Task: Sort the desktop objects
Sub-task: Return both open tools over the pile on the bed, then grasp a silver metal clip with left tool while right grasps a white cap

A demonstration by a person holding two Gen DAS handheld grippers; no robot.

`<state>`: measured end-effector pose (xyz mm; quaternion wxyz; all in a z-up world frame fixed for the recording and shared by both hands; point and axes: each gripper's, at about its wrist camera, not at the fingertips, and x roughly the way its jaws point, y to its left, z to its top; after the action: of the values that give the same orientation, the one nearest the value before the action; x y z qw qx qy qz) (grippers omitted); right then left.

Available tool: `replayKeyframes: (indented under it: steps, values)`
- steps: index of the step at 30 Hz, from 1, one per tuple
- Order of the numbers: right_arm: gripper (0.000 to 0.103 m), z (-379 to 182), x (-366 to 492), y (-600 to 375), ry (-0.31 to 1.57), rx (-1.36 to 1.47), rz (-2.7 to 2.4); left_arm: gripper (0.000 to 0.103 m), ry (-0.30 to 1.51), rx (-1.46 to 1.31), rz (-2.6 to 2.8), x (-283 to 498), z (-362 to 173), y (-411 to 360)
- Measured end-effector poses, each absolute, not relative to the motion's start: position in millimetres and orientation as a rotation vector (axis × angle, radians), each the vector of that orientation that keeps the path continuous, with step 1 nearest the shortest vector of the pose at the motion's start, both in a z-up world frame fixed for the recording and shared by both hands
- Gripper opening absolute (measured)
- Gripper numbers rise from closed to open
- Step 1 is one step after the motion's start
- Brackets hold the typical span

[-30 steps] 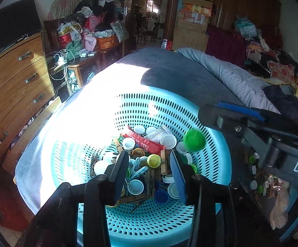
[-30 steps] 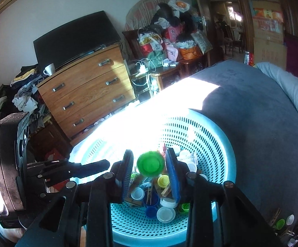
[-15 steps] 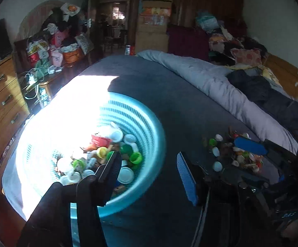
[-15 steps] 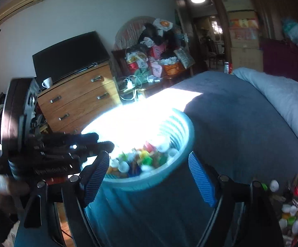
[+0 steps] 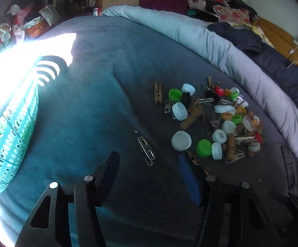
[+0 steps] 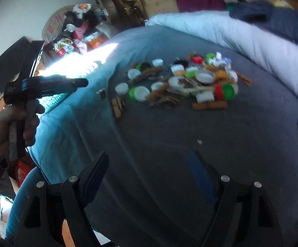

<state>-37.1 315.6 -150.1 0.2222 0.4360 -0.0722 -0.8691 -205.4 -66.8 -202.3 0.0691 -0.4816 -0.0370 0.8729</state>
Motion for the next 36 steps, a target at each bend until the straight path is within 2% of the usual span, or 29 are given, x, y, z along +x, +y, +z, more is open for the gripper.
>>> replayKeyframes:
  steps: [5,11,13,14,15,17,21,25,30,36]
  values:
    - [0.08,-165,-39,325,-0.258,1.21,-2.382,0.061,-0.075,-1.532,2.638,-223,-236,-61]
    - [0.08,-173,-43,321,-0.271,1.205,-2.356,0.061,-0.04,-1.499,2.689,-230,-238,-54]
    - [0.075,-173,-43,321,-0.261,1.198,-2.352,0.043,0.026,-1.494,2.723,-229,-239,-51]
    - [0.066,-173,-42,320,-0.251,1.196,-2.351,0.021,0.017,-1.48,2.714,-227,-236,-52]
    - [0.057,-173,-42,319,-0.24,1.194,-2.352,0.014,0.003,-1.468,2.713,-224,-233,-53]
    - [0.052,-172,-41,316,-0.223,1.192,-2.344,0.014,0.061,-1.409,2.767,-213,-225,-55]
    - [0.051,-169,-45,306,-0.199,1.18,-2.331,0.014,0.096,-1.337,2.852,-192,-221,-75]
    - [0.051,-155,-68,281,-0.178,1.121,-2.32,0.014,-0.013,-1.323,2.904,-186,-228,-99]
    - [0.051,-128,-114,228,-0.067,1.007,-2.306,0.014,-0.004,-1.278,2.914,-182,-229,-98]
    - [0.051,-140,-172,171,0.016,1.064,-2.257,0.014,-0.049,-1.281,2.894,-183,-229,-99]
